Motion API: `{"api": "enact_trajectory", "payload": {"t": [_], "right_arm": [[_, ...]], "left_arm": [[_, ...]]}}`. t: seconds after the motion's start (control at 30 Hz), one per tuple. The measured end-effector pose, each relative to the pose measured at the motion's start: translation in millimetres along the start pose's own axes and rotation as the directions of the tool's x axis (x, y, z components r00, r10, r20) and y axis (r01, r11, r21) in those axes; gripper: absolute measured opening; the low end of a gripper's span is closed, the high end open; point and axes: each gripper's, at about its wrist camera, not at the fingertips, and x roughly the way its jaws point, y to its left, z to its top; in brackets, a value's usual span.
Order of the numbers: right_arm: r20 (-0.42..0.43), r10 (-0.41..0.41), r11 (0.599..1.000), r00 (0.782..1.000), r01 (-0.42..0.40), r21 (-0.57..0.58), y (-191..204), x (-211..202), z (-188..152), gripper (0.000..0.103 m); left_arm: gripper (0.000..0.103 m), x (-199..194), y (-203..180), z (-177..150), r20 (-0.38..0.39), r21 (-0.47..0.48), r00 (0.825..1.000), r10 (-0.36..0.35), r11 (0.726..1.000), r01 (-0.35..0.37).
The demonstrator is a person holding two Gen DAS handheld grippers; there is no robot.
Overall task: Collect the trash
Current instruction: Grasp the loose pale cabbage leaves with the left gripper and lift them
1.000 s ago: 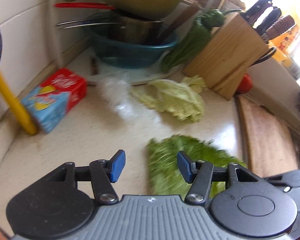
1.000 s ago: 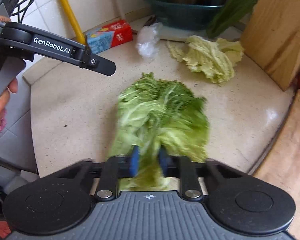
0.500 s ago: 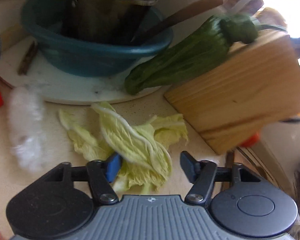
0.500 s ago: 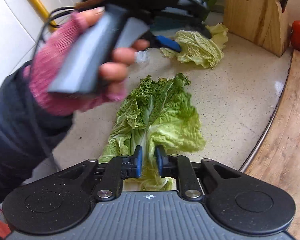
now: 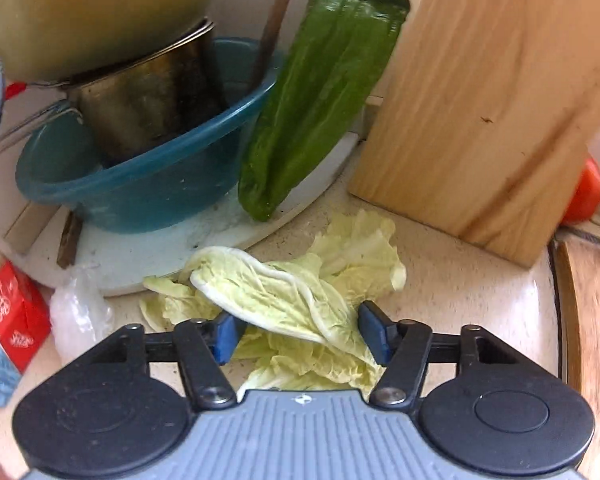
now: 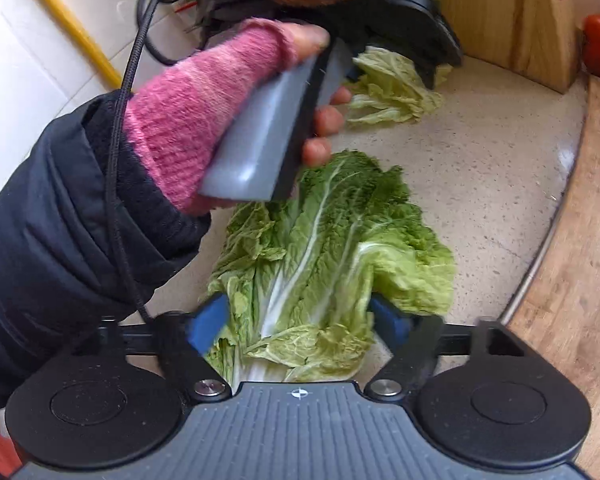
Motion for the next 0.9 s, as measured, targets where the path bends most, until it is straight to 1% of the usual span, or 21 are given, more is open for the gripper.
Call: {"api": "enact_trajectory", "payload": {"t": [0.03,0.07,0.13,0.17,0.2,0.27,0.3,0.33,0.37,0.4,0.47,0.5,0.53,0.57,0.6,0.63,0.67,0.7,0.73,0.8,0.9], "right_arm": [[0.007,-0.018,1.000,1.000,0.018,-0.011,4,1,0,0.095],[0.011,-0.038,0.999,0.999,0.038,-0.024,6,2,0,0.095],[0.017,-0.090,0.995,0.996,0.090,-0.049,14,4,-1,0.096],[0.016,-0.104,0.992,0.994,0.105,-0.065,16,6,-1,0.098],[0.010,-0.114,0.989,0.993,0.115,-0.092,21,8,-2,0.102],[0.018,-0.160,0.976,0.987,0.161,-0.148,29,11,-4,0.101],[0.020,-0.178,0.967,0.984,0.178,-0.180,33,12,-4,0.093],[0.030,-0.191,0.956,0.981,0.193,-0.219,40,11,-6,0.071],[0.025,-0.174,0.955,0.984,0.175,-0.238,43,10,-6,0.062],[0.009,-0.154,0.963,0.988,0.152,-0.222,44,8,-4,0.050],[0.001,-0.151,0.967,0.989,0.148,-0.207,43,6,-2,0.045],[-0.002,-0.145,0.973,0.989,0.142,-0.182,40,4,0,0.038],[-0.007,-0.120,0.983,0.993,0.118,-0.143,34,2,4,0.031],[-0.012,-0.090,0.991,0.996,0.088,-0.096,26,-2,7,0.027],[-0.017,-0.049,0.998,0.999,0.049,-0.033,17,-9,8,0.018],[-0.011,-0.012,1.000,1.000,0.013,0.021,12,-16,7,0.015],[0.001,0.018,0.998,1.000,-0.018,0.067,4,-24,8,0.015],[0.011,0.036,0.995,0.999,-0.037,0.097,-1,-30,8,0.012],[0.024,0.050,0.991,0.998,-0.053,0.120,-6,-37,9,0.012],[0.048,0.085,0.984,0.995,-0.091,0.150,-11,-47,10,0.011],[0.089,0.151,0.971,0.984,-0.165,0.173,-18,-55,11,0.011]], "left_arm": [[0.044,-3,4,-1,-0.006,-0.005,1.000,-0.021,1.000,0.021],[0.040,-7,11,0,-0.017,-0.008,0.999,-0.050,0.999,0.050],[0.024,-13,18,-4,-0.025,-0.003,0.995,-0.101,0.995,0.101],[0.020,-17,22,-7,-0.030,0.006,0.994,-0.105,0.994,0.105],[0.014,-18,28,-8,-0.035,0.015,0.994,-0.108,0.994,0.109],[0.011,-25,38,-15,-0.050,0.000,0.990,-0.130,0.992,0.130],[0.011,-29,43,-17,-0.057,-0.019,0.987,-0.151,0.989,0.150],[0.010,-33,48,-19,-0.064,-0.041,0.983,-0.169,0.985,0.167],[0.010,-40,55,-25,-0.069,-0.063,0.979,-0.191,0.980,0.186],[0.010,-45,63,-29,-0.071,-0.076,0.976,-0.207,0.976,0.202],[0.010,-60,74,-38,-0.068,-0.097,0.971,-0.230,0.970,0.223],[0.010,-67,80,-43,-0.065,-0.106,0.968,-0.243,0.966,0.235],[0.010,-74,85,-48,-0.063,-0.109,0.966,-0.253,0.963,0.245],[0.010,-81,90,-53,-0.061,-0.115,0.964,-0.259,0.961,0.251],[0.010,-89,100,-57,-0.057,-0.124,0.962,-0.268,0.958,0.260],[0.010,-95,104,-60,-0.055,-0.133,0.959,-0.277,0.954,0.268],[0.010,-101,109,-64,-0.051,-0.144,0.957,-0.285,0.950,0.275],[0.010,-107,114,-66,-0.047,-0.156,0.956,-0.290,0.947,0.280],[0.010,-113,119,-70,-0.043,-0.168,0.954,-0.297,0.943,0.286],[0.010,-118,128,-76,-0.039,-0.191,0.950,-0.311,0.935,0.298],[0.010,-136,135,-85,-0.021,-0.202,0.952,-0.306,0.933,0.296]]}}
